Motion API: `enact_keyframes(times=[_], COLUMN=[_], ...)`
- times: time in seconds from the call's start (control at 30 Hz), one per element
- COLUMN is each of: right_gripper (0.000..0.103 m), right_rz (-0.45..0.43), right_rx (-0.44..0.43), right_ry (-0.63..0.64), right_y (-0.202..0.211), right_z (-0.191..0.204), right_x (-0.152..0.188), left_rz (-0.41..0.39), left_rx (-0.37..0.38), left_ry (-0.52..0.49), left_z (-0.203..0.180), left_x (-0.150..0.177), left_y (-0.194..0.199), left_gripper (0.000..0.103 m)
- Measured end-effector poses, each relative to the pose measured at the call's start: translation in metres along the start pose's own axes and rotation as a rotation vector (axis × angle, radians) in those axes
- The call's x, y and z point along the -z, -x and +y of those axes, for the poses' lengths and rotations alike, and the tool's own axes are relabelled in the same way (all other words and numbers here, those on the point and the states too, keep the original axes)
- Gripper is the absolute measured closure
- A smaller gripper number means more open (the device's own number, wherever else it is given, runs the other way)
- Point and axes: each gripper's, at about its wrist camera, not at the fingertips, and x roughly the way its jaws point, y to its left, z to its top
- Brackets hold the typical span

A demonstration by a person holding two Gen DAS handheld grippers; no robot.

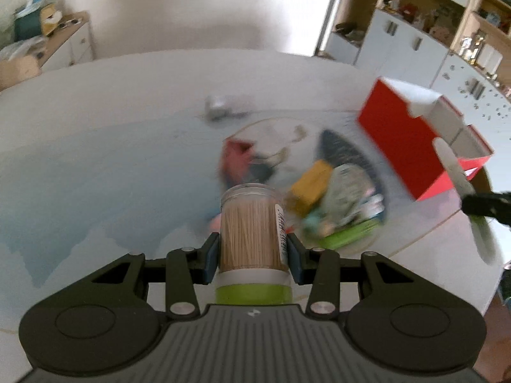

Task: Organize rigid objects
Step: 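Carry the jar and glue stick with both tools over the red box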

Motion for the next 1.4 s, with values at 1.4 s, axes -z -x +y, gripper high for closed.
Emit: enact_keyframes(times=[1.4], right_gripper=[0.086], right_rz=[0.179], right_rx=[0.171], right_ry=[-0.015], right_y=[-0.11], right_z=[-0.239], right_x=[-0.062], left_rz=[0.172], left_rx=[0.09], left_ry=[-0.136], left_z=[-0.317], left_x=[-0.175], left_y=[-0.192], left_gripper=[0.06])
